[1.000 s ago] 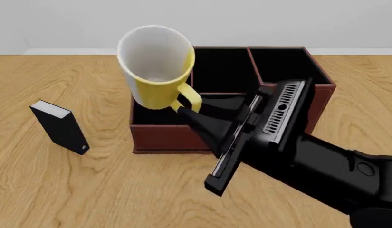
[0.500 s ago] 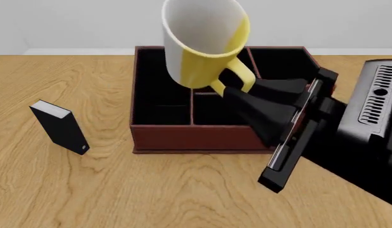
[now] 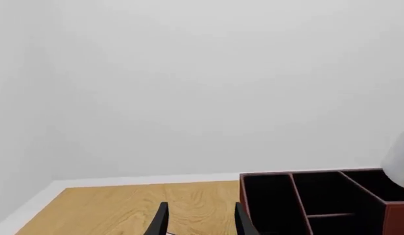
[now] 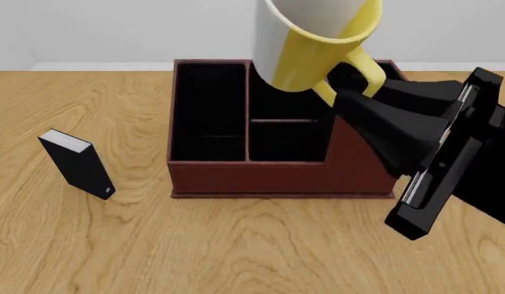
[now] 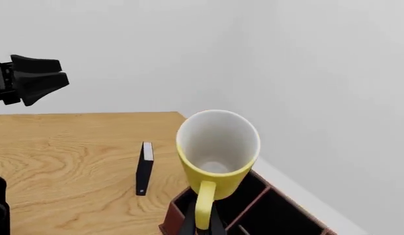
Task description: Pick up the yellow and white mug and place it to the right of the caddy.
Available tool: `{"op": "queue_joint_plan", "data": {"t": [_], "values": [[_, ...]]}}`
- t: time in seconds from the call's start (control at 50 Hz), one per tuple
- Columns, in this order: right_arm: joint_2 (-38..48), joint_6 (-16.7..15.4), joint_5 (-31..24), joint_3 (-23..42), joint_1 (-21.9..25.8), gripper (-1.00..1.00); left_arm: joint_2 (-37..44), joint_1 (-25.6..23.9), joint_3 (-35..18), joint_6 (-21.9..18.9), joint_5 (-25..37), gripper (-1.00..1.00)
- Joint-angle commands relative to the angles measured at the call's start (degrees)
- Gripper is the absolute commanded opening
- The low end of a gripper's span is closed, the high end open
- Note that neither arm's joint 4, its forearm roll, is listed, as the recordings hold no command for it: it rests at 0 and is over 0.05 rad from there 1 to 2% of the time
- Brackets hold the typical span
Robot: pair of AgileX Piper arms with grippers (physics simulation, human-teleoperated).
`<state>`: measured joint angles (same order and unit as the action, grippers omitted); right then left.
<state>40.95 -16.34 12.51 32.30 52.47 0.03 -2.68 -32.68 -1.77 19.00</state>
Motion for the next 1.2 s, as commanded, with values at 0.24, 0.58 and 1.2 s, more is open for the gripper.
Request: {"op": "queue_joint_plan", "data": {"t": [0.24, 0.58, 1.2], "values": [[-2.6, 2.1, -6.4, 3.6, -5.9, -1.00, 0.5, -3.4, 0.9, 0.4, -1.2, 1.00], [-3.4, 3.0, -7.8, 4.5, -12.8, -1.00, 0.0, -1.9, 2.3, 0.6, -2.1, 1.00], [-3.4, 3.2, -8.8, 6.1, -23.4, -1.00, 0.4, -3.2, 4.4, 0.1, -4.9, 1.00]]}}
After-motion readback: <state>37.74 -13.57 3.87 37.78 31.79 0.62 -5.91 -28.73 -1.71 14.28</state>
